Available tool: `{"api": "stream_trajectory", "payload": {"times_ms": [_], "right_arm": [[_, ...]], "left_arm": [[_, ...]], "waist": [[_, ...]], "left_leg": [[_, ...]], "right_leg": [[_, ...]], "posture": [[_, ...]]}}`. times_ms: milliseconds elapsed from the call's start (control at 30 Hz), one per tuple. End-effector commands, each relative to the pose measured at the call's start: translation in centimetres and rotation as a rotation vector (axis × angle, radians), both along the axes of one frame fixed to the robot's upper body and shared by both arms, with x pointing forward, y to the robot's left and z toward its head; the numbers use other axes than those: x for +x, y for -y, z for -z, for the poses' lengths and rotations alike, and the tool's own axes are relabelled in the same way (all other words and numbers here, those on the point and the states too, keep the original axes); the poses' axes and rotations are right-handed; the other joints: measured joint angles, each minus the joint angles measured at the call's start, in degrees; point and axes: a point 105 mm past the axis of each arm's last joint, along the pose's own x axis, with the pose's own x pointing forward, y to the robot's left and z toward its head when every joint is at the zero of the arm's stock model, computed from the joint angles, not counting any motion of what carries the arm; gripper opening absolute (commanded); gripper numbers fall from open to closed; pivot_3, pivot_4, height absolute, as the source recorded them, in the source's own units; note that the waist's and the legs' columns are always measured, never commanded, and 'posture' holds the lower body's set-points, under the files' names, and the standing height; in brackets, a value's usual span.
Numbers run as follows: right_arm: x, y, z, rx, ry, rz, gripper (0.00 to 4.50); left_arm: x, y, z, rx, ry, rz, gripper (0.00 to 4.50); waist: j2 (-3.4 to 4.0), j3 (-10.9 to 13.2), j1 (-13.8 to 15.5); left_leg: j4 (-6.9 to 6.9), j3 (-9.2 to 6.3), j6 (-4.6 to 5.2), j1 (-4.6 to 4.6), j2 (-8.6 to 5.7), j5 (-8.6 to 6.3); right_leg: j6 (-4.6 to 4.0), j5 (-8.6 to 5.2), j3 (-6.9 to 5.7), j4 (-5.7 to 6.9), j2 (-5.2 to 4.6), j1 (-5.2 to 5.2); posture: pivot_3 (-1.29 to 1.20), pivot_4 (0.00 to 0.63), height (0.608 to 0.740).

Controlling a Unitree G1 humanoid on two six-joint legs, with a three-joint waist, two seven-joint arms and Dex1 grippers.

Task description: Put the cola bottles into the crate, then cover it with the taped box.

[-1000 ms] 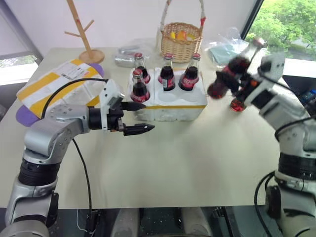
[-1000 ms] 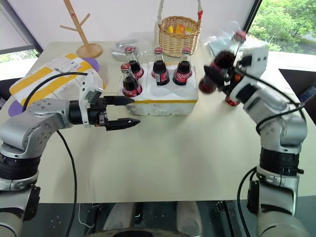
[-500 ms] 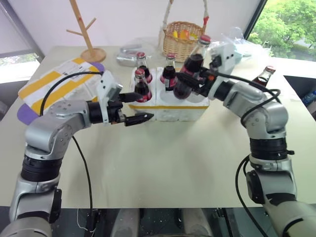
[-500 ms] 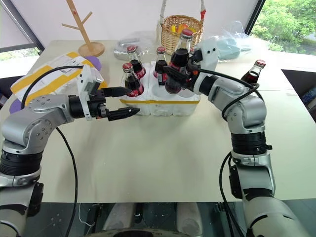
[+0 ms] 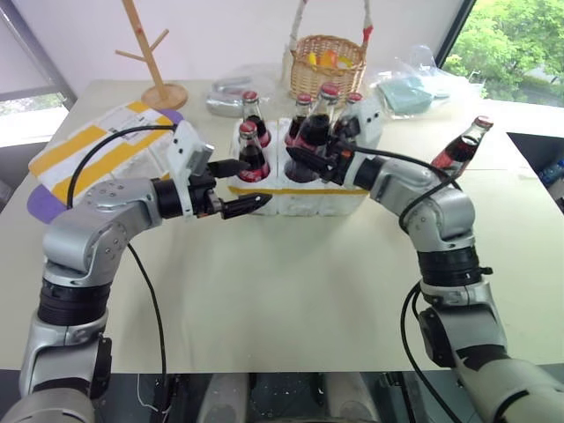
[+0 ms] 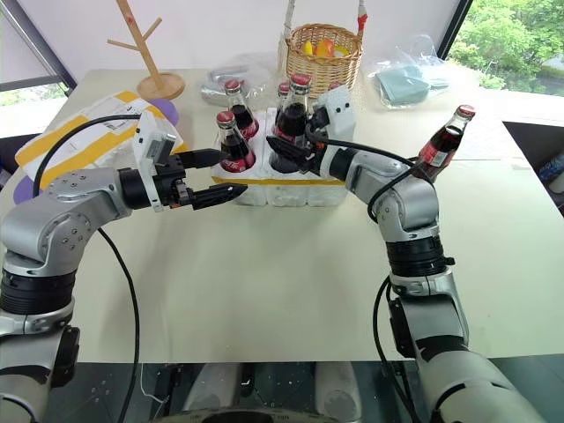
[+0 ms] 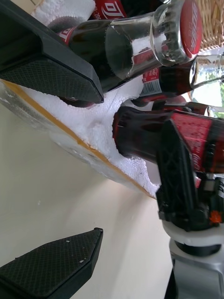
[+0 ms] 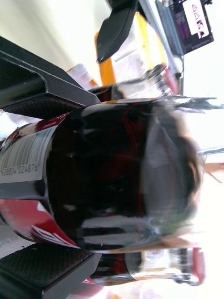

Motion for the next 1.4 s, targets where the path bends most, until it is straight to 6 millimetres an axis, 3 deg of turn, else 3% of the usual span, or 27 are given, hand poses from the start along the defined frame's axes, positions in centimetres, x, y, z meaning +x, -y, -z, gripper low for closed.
{"api": "stream_trajectory", "payload": {"times_ms": [33, 100, 200, 233, 333, 433, 533, 600, 767, 967, 1133, 1400], "right_arm": [[0.2, -0.9, 0.0, -0.053, 0.039, -0.025, 2.82], [0.5, -0.9, 1.0, -0.096, 0.031, -0.021, 2.82], [0.7, -1.0, 1.8, -0.124, 0.016, -0.025, 4.26], [0.7, -1.1, 2.0, -0.126, 0.011, -0.025, 4.45], [0.5, -1.1, 2.2, -0.122, 0.004, -0.028, 4.45], [-0.3, 0.2, 1.5, -0.070, 0.019, 0.006, 4.45], [-1.7, 2.8, 0.3, -0.007, 0.028, 0.070, 4.45], [-3.6, 5.1, 0.0, 0.019, 0.025, 0.120, 4.45], [-7.7, 10.3, 1.0, 0.007, -0.012, 0.325, 4.45], [-10.2, 16.8, 2.4, 0.004, -0.043, 0.670, 4.45], [-11.2, 20.8, 3.4, 0.015, -0.040, 0.880, 4.45], [-8.4, 23.2, 2.3, 0.035, 0.036, 0.923, 4.45]], "left_arm": [[-0.4, 0.3, -1.5, -0.012, 0.061, 0.017, 4.50], [-0.4, 0.3, -1.6, -0.013, 0.062, 0.018, 4.50], [-0.4, 0.4, -1.6, -0.013, 0.064, 0.021, 4.50], [-0.4, 0.5, -1.5, -0.011, 0.064, 0.023, 4.50], [-0.5, 0.7, -1.4, -0.010, 0.064, 0.030, 4.50], [-0.6, 1.1, -1.3, -0.015, 0.060, 0.046, 4.50], [-0.7, 1.3, -1.3, -0.019, 0.057, 0.058, 4.50], [-0.6, 1.3, -1.2, -0.021, 0.052, 0.065, 4.50], [-0.3, 1.7, -0.9, -0.017, 0.042, 0.102, 4.50], [0.5, 2.3, -0.8, -0.016, 0.040, 0.134, 4.50], [0.7, 2.8, -1.0, -0.011, 0.050, 0.169, 4.50], [0.8, 3.1, -1.3, -0.012, 0.067, 0.180, 4.50]], "waist": [[0.00, 0.0, -0.1], [0.00, 0.0, -0.1], [-0.05, 0.0, -0.1], [-0.05, 0.0, -0.1], [-0.05, 0.0, -0.1], [-0.05, 0.0, 0.0], [-0.05, 0.0, 0.5], [-0.05, 0.0, 0.7], [-0.07, 0.0, 0.4], [-0.04, -0.1, 0.0], [-0.05, -0.1, 0.3], [-0.01, -0.1, 0.0]], "left_leg": [[0.00, 0.00, 0.00, 0.01, 0.00, 0.00], [0.00, 0.00, -0.01, 0.01, 0.00, 0.01], [0.01, 0.00, -0.01, 0.02, 0.00, 0.01], [0.03, 0.00, -0.01, 0.02, 0.00, 0.01], [0.06, -0.01, -0.02, 0.05, 0.00, 0.01], [0.06, -0.01, -0.02, 0.05, 0.00, 0.01], [0.05, -0.04, -0.02, 0.01, 0.00, 0.01], [0.09, -0.07, -0.02, -0.05, -0.03, 0.01], [0.12, -0.13, -0.02, -0.05, -0.09, 0.01], [0.13, -0.13, -0.01, 0.04, -0.06, 0.02], [0.14, -0.12, -0.01, 0.02, -0.06, 0.02], [0.15, -0.09, -0.01, 0.07, -0.06, 0.03]], "right_leg": [[0.00, 0.00, 0.00, 0.00, 0.00, 0.00], [0.00, 0.00, 0.00, 0.01, 0.01, 0.00], [0.00, 0.00, 0.00, 0.01, 0.01, 0.01], [0.00, 0.01, 0.00, 0.01, 0.01, 0.02], [0.00, 0.01, 0.00, 0.02, 0.01, 0.04], [-0.01, 0.01, 0.00, 0.02, 0.01, 0.05], [-0.01, 0.01, -0.02, 0.01, 0.01, 0.05], [-0.01, 0.01, -0.01, 0.00, 0.00, 0.06], [-0.01, 0.00, -0.01, -0.04, -0.01, 0.12], [-0.06, -0.03, 0.03, -0.02, 0.04, 0.13], [-0.06, -0.03, 0.05, -0.03, 0.04, 0.15], [-0.04, -0.02, 0.10, -0.02, 0.05, 0.17]], "posture": [[0.00, 0.150, 0.739], [0.00, 0.150, 0.739], [0.00, 0.150, 0.739], [0.00, 0.150, 0.739], [0.00, 0.150, 0.739], [0.00, 0.150, 0.739], [0.00, 0.150, 0.739], [0.00, 0.150, 0.739], [0.00, 0.150, 0.739], [0.00, 0.150, 0.739], [0.00, 0.150, 0.739], [0.00, 0.150, 0.739]]}}
